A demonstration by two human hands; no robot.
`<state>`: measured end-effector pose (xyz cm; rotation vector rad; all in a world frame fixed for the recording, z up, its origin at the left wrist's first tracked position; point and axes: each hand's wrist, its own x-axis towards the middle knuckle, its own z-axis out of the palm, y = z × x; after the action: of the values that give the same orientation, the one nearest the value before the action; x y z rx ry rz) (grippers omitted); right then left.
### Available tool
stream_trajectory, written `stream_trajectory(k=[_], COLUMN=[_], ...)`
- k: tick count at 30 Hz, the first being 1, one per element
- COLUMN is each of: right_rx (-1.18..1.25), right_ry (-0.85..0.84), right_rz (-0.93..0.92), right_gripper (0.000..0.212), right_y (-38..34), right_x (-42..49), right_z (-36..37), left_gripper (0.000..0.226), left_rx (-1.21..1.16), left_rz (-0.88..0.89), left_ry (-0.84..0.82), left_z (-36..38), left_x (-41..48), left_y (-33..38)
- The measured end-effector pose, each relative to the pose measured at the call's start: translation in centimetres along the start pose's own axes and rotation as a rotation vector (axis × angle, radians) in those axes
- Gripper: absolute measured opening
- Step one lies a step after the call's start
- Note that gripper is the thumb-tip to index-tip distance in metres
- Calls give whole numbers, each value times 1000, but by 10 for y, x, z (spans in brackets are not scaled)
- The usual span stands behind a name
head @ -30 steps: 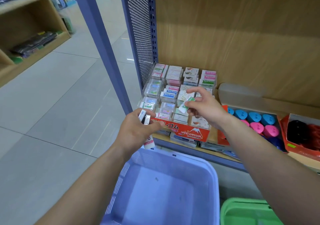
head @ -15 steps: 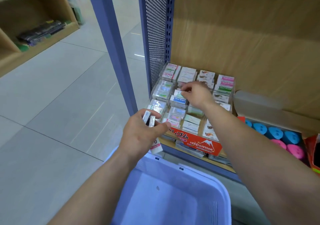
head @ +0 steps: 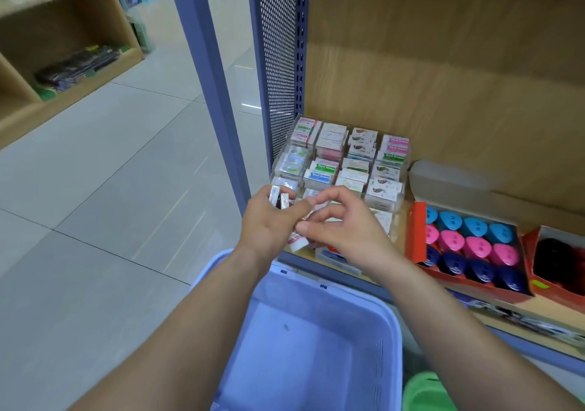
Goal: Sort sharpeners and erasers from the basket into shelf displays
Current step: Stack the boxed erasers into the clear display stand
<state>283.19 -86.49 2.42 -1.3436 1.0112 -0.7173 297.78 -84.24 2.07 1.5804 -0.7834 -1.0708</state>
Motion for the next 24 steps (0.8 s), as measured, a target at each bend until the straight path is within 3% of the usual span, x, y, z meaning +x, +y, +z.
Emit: stream_trajectory(k=[5,12,18,21,24], right_rx=[72,159,188,12,-106], right_ry=[-40,-30,143,117,164], right_rz=[36,45,144,127,145], right_gripper=[38,41,32,33,14], right_y=[-2,0,13,25,33], right_x=[-16,-31,-36,-30,-13], right_z=[-13,-58,-75,-77,-74], left_gripper=[27,2,24,22,18], left_rx=[-2,92,298,315,311], left_rz=[32,-27,-35,-75,-92], left_ry=[-28,-155,-374,-386,-401], left_z=[9,8,10,4,-5], left_x=[-14,-18,-24,-21,-17], left_y=[11,17,8,5,1])
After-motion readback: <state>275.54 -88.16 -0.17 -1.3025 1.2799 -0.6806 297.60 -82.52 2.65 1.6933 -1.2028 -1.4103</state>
